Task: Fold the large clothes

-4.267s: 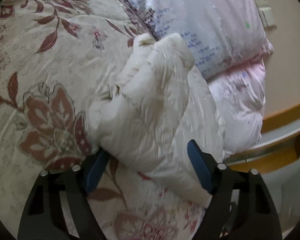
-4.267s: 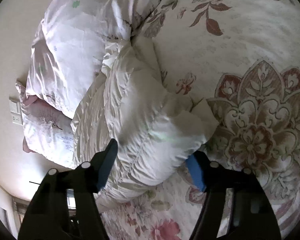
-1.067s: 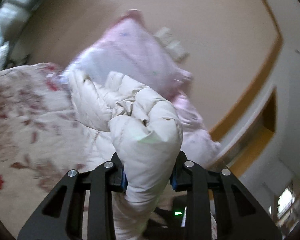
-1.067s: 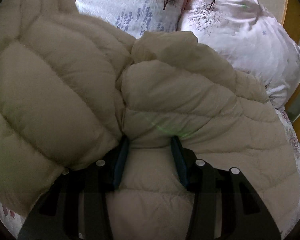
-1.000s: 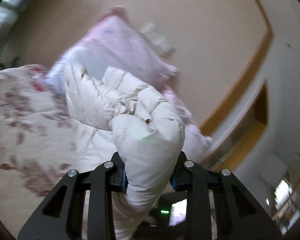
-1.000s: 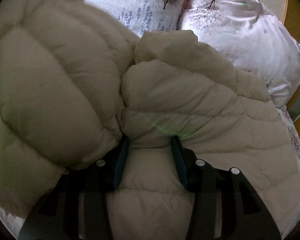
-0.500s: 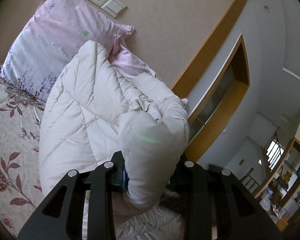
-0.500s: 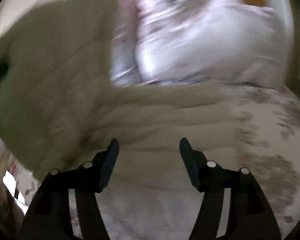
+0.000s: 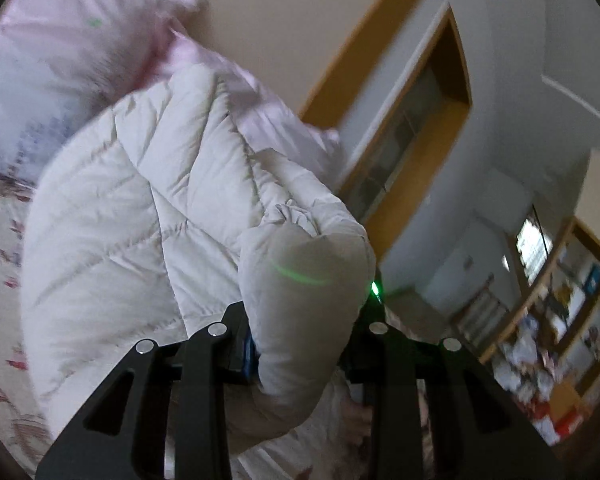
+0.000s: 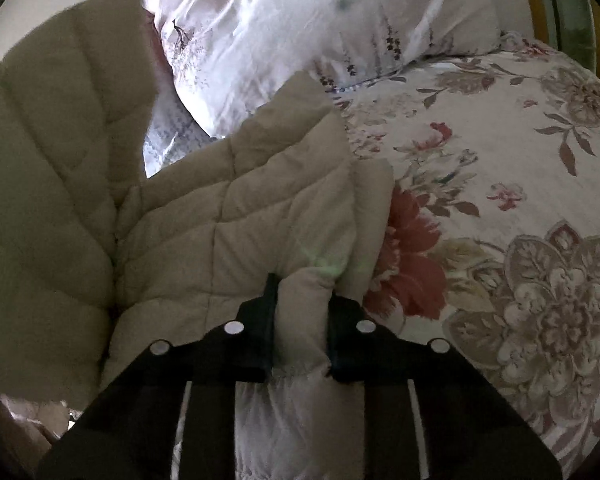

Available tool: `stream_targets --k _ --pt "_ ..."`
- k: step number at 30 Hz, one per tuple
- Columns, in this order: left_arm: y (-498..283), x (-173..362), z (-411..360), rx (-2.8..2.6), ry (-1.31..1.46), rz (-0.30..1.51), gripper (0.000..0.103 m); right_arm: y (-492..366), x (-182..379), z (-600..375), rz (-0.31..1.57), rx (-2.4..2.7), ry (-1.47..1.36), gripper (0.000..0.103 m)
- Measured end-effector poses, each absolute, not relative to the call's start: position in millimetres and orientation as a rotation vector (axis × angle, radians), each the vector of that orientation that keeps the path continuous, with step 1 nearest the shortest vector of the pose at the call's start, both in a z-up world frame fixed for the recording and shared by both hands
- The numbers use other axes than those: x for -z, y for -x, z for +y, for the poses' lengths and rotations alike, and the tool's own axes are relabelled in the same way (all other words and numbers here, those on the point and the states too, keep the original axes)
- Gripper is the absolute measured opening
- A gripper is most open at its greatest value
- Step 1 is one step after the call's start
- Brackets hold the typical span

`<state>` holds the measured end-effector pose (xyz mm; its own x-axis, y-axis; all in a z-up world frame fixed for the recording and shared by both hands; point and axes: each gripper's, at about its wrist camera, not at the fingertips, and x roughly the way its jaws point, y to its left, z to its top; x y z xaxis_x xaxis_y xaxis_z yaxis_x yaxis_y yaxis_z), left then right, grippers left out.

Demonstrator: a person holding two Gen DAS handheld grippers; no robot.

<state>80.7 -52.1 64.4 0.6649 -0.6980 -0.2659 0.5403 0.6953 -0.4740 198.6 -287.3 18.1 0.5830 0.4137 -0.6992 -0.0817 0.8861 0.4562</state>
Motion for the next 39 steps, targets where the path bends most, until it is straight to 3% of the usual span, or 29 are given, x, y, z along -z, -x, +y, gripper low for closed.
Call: stream_targets --k 8,11,13,15,23,27,31,37,38,39 --pt "-92.9 -23.1 -96.5 0.789 0.268 0.624 0.031 -208.4 -8.0 -289.7 0.926 -0.310 -0.415 0.020" --pt "-99.8 -15.8 -100.2 0.768 0.256 0.659 0.032 -207.6 -8.3 -297.9 0.927 -0.303 -0.413 0.027" --pt "-103.8 -8.8 -103.2 0.754 0.246 0.698 0.033 -202.5 -11.7 -309.1 0.914 -0.268 -0.397 0.042" --pt "-106.9 -3.8 -110.3 0.738 0.219 0.731 0.033 -198.8 -15.2 -321.4 0.900 -0.202 -0.371 0.049" --pt "-109.0 6.3 -127.0 0.689 0.118 0.780 0.038 -180.0 -60.7 -387.3 0.744 -0.064 -0.488 0.050" --pt "-111.4 7.9 -132.1 0.667 0.077 0.787 0.040 -181.3 -84.0 -377.6 0.702 -0.306 -0.598 0.062" --pt "-108.7 8.0 -141.0 0.648 0.005 0.773 0.045 -196.9 -94.0 -342.2 0.739 -0.415 -0.532 0.064" --pt "-112.1 9.7 -145.1 0.631 -0.067 0.762 0.049 -210.5 -94.4 -309.2 0.802 -0.445 -0.479 0.060" --pt "-112.1 9.7 -145.4 0.630 -0.072 0.759 0.049 -212.1 -94.5 -304.5 0.809 -0.440 -0.465 0.051" --pt "-112.1 9.7 -145.6 0.630 -0.079 0.755 0.050 -212.6 -93.3 -300.4 0.814 -0.434 -0.447 0.022"
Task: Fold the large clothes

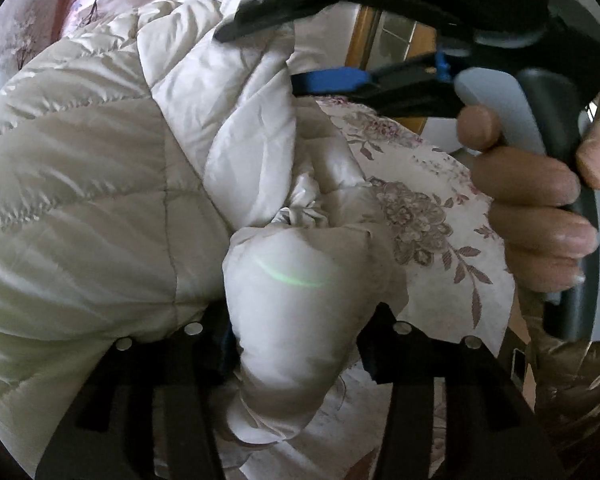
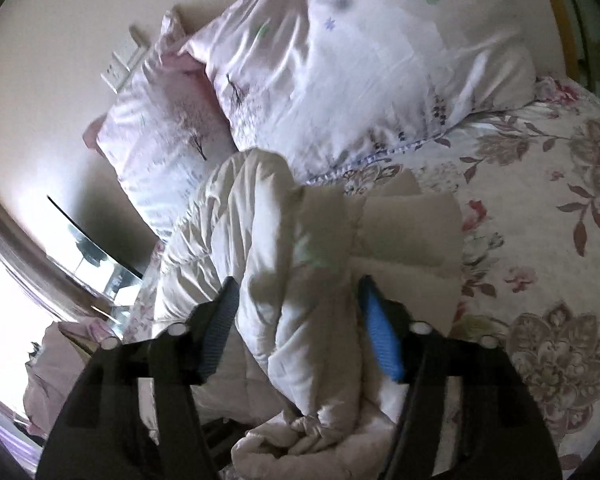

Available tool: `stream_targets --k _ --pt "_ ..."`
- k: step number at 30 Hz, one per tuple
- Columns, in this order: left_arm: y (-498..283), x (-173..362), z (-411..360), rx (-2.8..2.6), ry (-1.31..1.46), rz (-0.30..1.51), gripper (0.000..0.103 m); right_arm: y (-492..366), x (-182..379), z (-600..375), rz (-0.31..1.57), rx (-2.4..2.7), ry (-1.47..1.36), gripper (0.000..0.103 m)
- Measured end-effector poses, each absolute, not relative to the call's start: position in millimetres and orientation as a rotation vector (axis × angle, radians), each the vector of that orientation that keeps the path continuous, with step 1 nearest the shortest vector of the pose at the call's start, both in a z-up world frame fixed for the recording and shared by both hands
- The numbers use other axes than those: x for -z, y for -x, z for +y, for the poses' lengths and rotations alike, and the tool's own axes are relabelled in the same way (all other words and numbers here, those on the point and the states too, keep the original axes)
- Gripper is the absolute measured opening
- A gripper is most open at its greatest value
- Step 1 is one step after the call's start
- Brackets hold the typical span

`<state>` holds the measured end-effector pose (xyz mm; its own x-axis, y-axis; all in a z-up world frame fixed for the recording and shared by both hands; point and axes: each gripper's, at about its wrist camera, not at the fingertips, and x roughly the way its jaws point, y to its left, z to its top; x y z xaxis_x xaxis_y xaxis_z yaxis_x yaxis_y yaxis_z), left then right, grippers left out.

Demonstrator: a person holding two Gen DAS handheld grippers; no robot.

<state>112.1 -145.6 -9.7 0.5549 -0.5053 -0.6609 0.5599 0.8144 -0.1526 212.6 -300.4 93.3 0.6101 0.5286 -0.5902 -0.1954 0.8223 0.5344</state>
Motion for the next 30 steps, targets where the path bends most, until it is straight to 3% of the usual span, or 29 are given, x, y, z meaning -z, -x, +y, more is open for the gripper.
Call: stream_targets --k 3,5,7,9,11,14,18,30 --pt "-105.1 6.9 -153.9 0.637 -0.104 0.732 0.050 -217.7 -89.2 -297.0 0.803 -0.366 -0.404 0.011" --pt "-97.5 -5.8 -144.9 0.668 -0.089 0.730 0.051 -221.5 -85.0 -298.8 0.794 -0.343 -0.405 0.011" --pt "-89.6 -24.4 -127.1 0.708 -0.057 0.713 0.056 -224.0 -82.3 -299.9 0.792 -0.333 -0.398 0.011" --pt "-82.5 -45.4 -105.9 0.726 -0.024 0.656 0.068 -225.8 -81.0 -300.3 0.794 -0.323 -0.388 0.011" --pt "-79.4 -65.6 -80.4 0.709 0.004 0.579 0.071 -226.7 -80.1 -301.9 0.798 -0.312 -0.380 0.011" --pt "-90.4 -82.1 -41.8 0.600 0.012 0.493 0.071 -227.2 -80.6 -302.9 0.800 -0.306 -0.372 0.011" --pt "-134.9 -81.9 -0.3 0.442 0.068 0.519 0.071 -227.9 -82.7 -301.8 0.806 -0.307 -0.361 0.011" --pt "-192.9 -38.2 12.6 0.360 0.151 0.664 0.070 -235.2 -79.4 -308.5 0.812 -0.287 -0.336 0.011"
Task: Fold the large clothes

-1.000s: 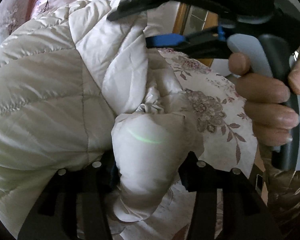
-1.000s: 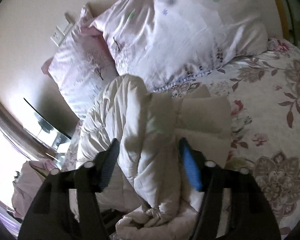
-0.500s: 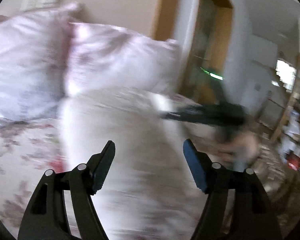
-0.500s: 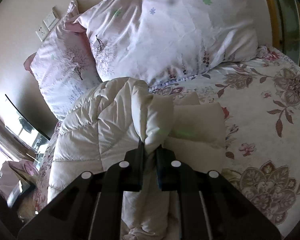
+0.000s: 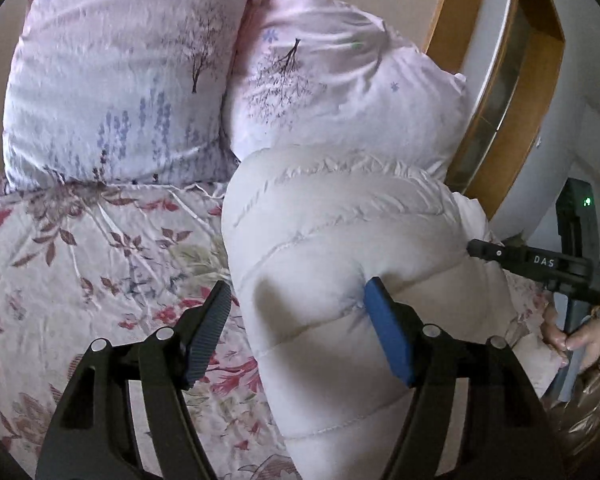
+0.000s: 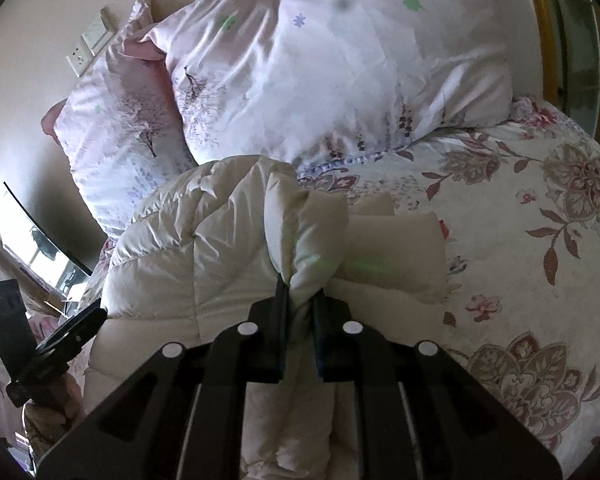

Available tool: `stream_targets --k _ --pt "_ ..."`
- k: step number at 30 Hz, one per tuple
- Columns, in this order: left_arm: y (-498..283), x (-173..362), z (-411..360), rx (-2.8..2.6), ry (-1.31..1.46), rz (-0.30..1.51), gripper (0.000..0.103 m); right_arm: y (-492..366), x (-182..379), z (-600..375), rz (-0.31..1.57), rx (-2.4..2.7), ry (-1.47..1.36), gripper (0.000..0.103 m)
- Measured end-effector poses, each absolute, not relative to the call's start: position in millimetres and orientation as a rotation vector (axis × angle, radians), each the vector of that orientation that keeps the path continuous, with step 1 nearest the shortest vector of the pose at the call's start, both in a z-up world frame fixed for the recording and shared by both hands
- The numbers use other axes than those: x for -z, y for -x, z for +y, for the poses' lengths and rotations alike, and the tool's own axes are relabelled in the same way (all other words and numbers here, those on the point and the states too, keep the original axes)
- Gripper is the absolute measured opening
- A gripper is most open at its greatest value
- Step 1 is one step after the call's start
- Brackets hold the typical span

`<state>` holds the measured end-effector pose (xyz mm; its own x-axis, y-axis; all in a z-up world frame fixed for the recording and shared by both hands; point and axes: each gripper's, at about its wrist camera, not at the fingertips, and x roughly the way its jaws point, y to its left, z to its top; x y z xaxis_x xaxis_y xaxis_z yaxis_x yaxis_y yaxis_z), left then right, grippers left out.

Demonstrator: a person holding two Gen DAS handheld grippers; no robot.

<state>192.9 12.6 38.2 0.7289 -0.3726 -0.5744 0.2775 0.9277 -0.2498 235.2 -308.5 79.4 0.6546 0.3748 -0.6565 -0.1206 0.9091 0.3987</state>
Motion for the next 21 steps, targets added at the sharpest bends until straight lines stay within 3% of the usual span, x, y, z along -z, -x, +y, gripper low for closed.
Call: stream_targets --k 21 --pt "-226.4 -21.9 -8.9 0.392 0.131 0.752 0.071 -247.7 -45.0 -333.9 0.880 -0.205 -0.401 0.012"
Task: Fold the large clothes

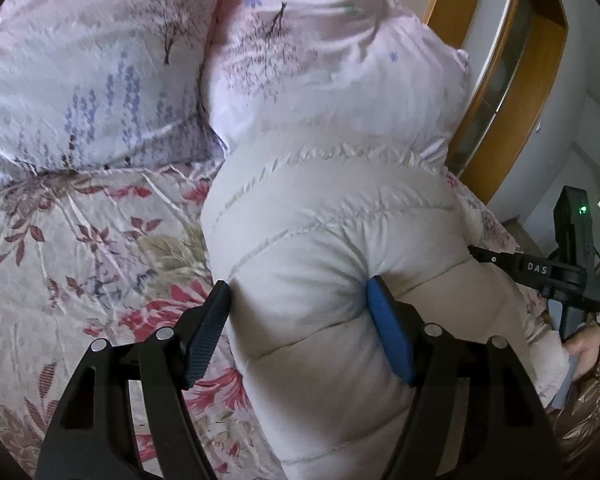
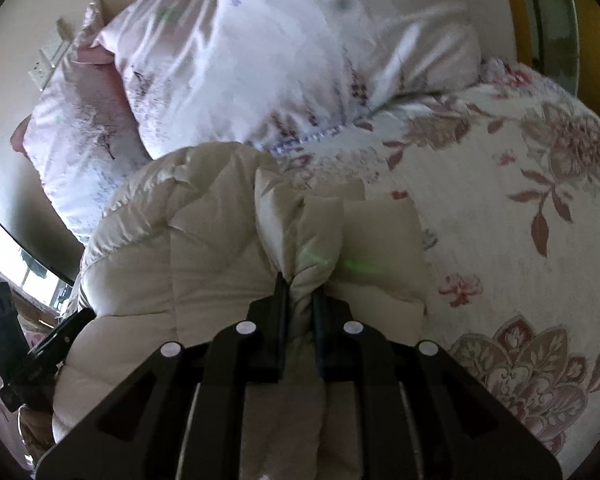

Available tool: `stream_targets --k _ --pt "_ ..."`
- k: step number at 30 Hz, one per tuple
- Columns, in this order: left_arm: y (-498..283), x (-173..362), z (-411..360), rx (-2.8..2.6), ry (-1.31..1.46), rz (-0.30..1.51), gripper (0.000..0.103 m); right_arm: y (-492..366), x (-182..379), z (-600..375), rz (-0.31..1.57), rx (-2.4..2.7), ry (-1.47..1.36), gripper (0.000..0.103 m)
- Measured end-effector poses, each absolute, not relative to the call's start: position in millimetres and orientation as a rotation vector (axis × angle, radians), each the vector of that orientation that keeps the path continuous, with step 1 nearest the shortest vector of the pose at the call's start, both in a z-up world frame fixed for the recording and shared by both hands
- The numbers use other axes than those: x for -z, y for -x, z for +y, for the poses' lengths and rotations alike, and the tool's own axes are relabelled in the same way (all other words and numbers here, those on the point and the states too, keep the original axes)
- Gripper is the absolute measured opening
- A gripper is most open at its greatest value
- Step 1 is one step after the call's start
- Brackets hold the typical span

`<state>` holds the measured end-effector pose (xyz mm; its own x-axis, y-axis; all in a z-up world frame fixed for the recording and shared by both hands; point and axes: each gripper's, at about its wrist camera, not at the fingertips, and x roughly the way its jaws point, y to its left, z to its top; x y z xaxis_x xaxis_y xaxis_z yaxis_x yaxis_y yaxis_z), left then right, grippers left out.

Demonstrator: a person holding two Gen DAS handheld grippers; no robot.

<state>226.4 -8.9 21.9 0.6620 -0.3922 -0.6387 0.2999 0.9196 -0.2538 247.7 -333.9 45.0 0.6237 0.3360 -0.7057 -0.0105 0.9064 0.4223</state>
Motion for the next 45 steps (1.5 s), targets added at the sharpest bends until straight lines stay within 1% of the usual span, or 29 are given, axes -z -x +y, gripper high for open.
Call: stream_targets --k 7,11,12,14,15,16,17,18,19,21,23,24,25,28,30,34,39,41,45 --pt "-237.8 -11.9 -13.5 0.413 0.128 0.791 0.074 -253.8 -30.5 -344.0 0.919 -0.204 -0.455 0.014" --pt "-246.7 -3.6 -14.7 0.422 0.128 0.821 0.080 -256.8 -23.0 -349.7 0.936 -0.208 -0.495 0.015" --pt "-248.7 -1.6 -14.9 0.425 0.128 0.828 0.082 -257.0 -21.5 -351.3 0.939 -0.209 -0.507 0.017" --pt "-249.7 -0.4 -15.2 0.424 0.126 0.836 0.082 -254.5 -22.7 -354.9 0.937 -0.212 -0.519 0.022" --pt "-249.1 -0.5 -15.6 0.422 0.118 0.837 0.082 -251.0 -26.2 -356.5 0.931 -0.210 -0.515 0.029" --pt "-248.4 -0.7 -15.9 0.418 0.111 0.840 0.082 -246.8 -30.3 -358.8 0.922 -0.211 -0.521 0.034" --pt "-247.8 -0.8 -15.8 0.416 0.107 0.841 0.082 -241.6 -35.0 -362.1 0.910 -0.217 -0.534 0.036" --pt "-248.0 -0.4 -15.9 0.413 0.100 0.844 0.082 -233.8 -41.4 -366.3 0.896 -0.240 -0.553 0.041" --pt "-248.3 -0.2 -15.9 0.412 0.097 0.848 0.083 -228.0 -45.9 -369.1 0.886 -0.261 -0.566 0.048" --pt "-249.3 0.3 -15.8 0.409 0.096 0.855 0.083 -216.6 -53.1 -371.5 0.874 -0.302 -0.579 0.054" --pt "-250.0 0.9 -16.8 0.405 0.093 0.857 0.083 -206.4 -58.5 -367.8 0.874 -0.341 -0.568 0.053" --pt "-250.1 0.9 -16.5 0.405 0.092 0.854 0.083 -203.6 -59.5 -364.2 0.879 -0.352 -0.556 0.045" --pt "-250.1 0.8 -16.6 0.402 0.090 0.852 0.084 -201.9 -58.0 -358.4 0.892 -0.361 -0.532 0.024" --pt "-241.0 -6.1 -15.8 0.393 0.077 0.814 0.083 -202.4 -46.0 -350.5 0.924 -0.301 -0.497 0.016" --pt "-227.1 -15.5 -15.5 0.393 0.063 0.779 0.080 -201.4 -38.7 -351.5 0.930 -0.276 -0.515 0.015" --pt "-184.6 -39.9 -12.7 0.458 0.039 0.701 0.080 -196.3 -27.0 -350.8 0.929 -0.231 -0.514 0.016" --pt "-142.4 -46.5 -25.2 0.513 -0.058 0.681 0.080 -193.0 -16.5 -353.8 0.930 -0.216 -0.548 0.018" --pt "-136.0 -39.8 -31.2 0.519 -0.106 0.698 0.080 -190.8 -13.3 -355.2 0.927 -0.205 -0.561 0.021" --pt "-146.6 -11.8 -42.5 0.474 -0.171 0.790 0.083 -178.7 -16.5 -353.3 0.904 -0.175 -0.513 0.036"
